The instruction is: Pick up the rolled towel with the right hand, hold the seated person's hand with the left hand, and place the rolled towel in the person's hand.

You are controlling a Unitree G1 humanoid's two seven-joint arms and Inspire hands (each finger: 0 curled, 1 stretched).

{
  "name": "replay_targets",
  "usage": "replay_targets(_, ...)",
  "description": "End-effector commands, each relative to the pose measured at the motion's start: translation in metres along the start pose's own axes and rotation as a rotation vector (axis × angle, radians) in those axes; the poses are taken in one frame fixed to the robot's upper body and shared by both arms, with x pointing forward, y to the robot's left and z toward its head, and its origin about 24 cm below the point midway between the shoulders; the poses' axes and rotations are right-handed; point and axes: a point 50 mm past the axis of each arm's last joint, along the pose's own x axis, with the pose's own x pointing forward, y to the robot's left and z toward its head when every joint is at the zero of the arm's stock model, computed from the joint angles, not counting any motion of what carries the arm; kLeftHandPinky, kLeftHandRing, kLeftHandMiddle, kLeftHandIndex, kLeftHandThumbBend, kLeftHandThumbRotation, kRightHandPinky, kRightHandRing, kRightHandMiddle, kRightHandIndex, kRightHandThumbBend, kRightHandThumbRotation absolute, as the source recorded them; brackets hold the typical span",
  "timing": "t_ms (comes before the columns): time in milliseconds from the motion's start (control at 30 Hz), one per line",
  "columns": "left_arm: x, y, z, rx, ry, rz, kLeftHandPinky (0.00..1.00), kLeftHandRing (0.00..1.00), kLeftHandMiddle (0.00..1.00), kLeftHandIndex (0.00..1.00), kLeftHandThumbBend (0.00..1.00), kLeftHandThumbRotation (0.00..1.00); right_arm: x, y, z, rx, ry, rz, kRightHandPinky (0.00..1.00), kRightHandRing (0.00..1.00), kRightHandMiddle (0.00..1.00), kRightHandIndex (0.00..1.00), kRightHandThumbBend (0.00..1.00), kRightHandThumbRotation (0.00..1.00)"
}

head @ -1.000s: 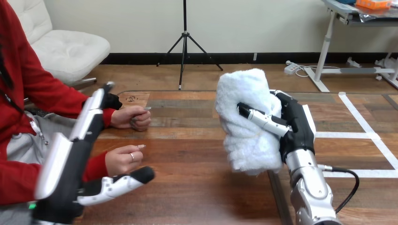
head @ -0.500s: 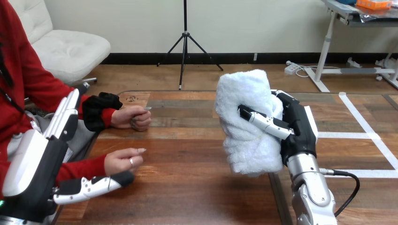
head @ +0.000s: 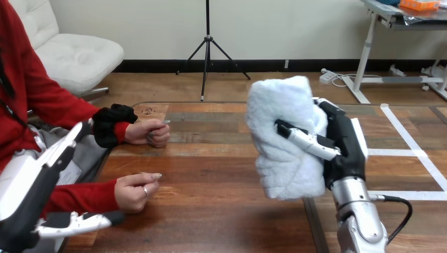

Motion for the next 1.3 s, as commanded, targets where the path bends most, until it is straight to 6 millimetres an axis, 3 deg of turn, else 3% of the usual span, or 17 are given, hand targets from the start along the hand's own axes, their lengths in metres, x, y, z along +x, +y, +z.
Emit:
replay_targets(0,0.012,0.011,0.0,0.061,-0.014,0.002,0.75,0.86,0.91,0.95,1.0,0.46,0.015,0.014,0.034,0.028,-0.176,0.055,0.33,0.39,0.47,0.46,0.82,0.0)
replay_targets(933,0.016,0.014,-0.016,0.155,0.026,-0.146,0.68,0.77,0.81,0.85,1.0,0.35,-0.006,0.026,0.063,0.072,-0.299,0.116,0.31,0.37,0.46,0.45,0.81,0.0)
replay_targets(1267,0.018,0.015,-0.018,0.196,0.042,-0.192,0.67,0.74,0.79,0.81,1.0,0.38,-0.013,0.026,0.076,0.084,-0.339,0.128,0.31,0.37,0.46,0.45,0.82,0.0)
